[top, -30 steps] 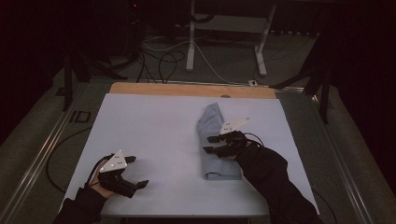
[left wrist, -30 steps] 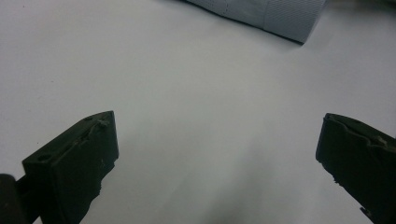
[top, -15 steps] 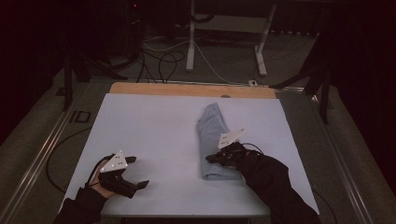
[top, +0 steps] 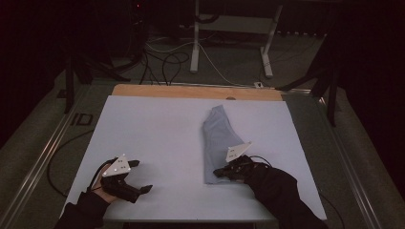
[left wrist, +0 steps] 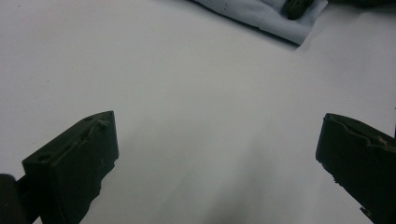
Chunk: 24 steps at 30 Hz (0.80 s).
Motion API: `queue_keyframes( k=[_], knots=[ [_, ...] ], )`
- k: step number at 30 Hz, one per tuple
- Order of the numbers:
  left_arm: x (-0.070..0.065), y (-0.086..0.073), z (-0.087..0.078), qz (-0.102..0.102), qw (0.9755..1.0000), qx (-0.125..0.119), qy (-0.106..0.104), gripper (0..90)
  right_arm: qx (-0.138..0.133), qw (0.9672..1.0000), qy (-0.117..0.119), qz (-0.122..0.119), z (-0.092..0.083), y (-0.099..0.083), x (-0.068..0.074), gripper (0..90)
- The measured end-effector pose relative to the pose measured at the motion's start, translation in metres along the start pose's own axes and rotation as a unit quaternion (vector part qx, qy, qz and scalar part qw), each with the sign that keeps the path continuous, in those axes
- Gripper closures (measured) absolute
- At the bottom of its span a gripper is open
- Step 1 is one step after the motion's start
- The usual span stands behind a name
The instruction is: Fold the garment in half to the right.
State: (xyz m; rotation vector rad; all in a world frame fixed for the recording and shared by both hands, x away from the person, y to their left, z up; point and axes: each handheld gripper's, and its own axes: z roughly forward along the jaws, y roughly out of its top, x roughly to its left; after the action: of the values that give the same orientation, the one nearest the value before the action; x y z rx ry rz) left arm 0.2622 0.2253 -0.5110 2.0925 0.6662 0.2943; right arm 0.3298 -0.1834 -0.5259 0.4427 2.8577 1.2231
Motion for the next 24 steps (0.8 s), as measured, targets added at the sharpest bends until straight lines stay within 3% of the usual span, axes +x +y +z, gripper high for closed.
queue_keyframes(
  k=[6, 13, 24],
  knots=[
    [0.000, 0.000, -0.001, 0.001, 1.0000, 0.000, 0.001, 0.6, 0.002, 0.9999, 0.010, -0.009, -0.001, -0.004, 0.007, 90.0],
    [0.000, 0.001, -0.001, 0.002, 1.0000, 0.001, 0.001, 0.5, 0.011, 0.9990, 0.041, -0.012, 0.003, -0.008, 0.011, 90.0],
    [0.000, 0.001, 0.000, 0.003, 1.0000, 0.001, 0.000, 0.5, -0.001, 0.9990, 0.044, 0.006, 0.002, -0.008, 0.009, 90.0]
  ],
)
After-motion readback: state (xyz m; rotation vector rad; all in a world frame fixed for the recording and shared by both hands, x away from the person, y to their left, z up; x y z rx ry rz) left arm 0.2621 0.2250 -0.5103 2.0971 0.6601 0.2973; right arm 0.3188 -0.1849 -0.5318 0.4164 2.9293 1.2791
